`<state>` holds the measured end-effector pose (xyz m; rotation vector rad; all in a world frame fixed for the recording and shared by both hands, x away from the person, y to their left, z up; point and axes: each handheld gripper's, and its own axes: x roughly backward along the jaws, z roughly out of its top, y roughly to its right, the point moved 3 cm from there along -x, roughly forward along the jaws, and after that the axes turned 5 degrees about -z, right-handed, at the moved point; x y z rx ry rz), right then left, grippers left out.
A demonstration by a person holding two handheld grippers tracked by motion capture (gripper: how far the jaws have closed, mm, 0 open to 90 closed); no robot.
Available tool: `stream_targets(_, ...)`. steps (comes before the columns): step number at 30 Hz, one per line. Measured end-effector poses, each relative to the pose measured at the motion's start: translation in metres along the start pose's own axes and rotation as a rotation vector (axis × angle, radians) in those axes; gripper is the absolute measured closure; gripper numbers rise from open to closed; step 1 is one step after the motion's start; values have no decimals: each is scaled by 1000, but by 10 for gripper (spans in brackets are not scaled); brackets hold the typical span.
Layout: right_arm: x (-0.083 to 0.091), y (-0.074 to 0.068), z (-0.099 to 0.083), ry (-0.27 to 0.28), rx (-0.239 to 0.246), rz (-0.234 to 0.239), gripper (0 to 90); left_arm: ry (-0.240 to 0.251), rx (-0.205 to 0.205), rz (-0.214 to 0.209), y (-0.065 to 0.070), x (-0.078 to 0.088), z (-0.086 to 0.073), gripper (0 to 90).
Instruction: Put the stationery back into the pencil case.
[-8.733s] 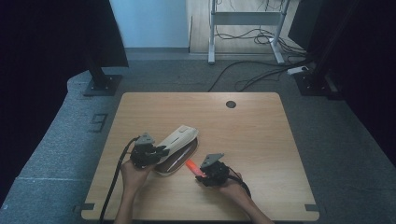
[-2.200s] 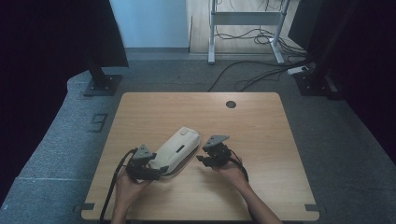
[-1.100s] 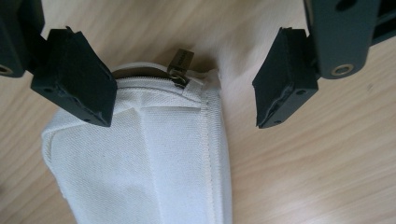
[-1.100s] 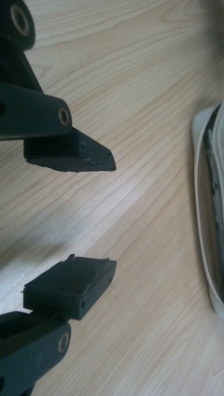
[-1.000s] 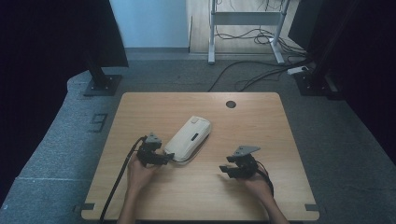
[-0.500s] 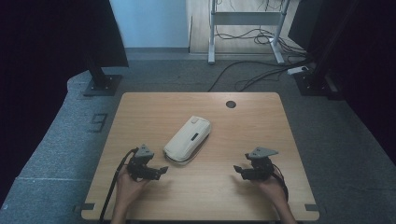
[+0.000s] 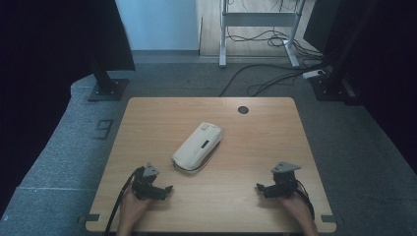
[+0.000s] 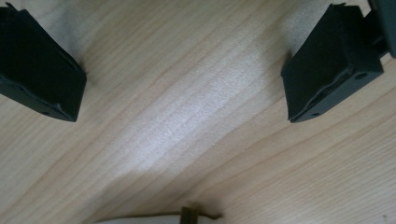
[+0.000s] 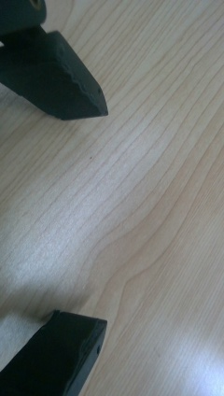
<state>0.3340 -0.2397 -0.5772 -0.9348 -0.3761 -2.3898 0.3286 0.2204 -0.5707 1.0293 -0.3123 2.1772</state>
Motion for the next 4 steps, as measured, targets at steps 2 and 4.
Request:
stream_targets(2, 0, 0, -1, -3, -5, 4, 0, 2, 0, 1, 0, 0, 0, 0)
stream_targets(4, 0, 0, -1, -5, -9, 2, 0, 2, 0, 0, 0, 0, 0, 0)
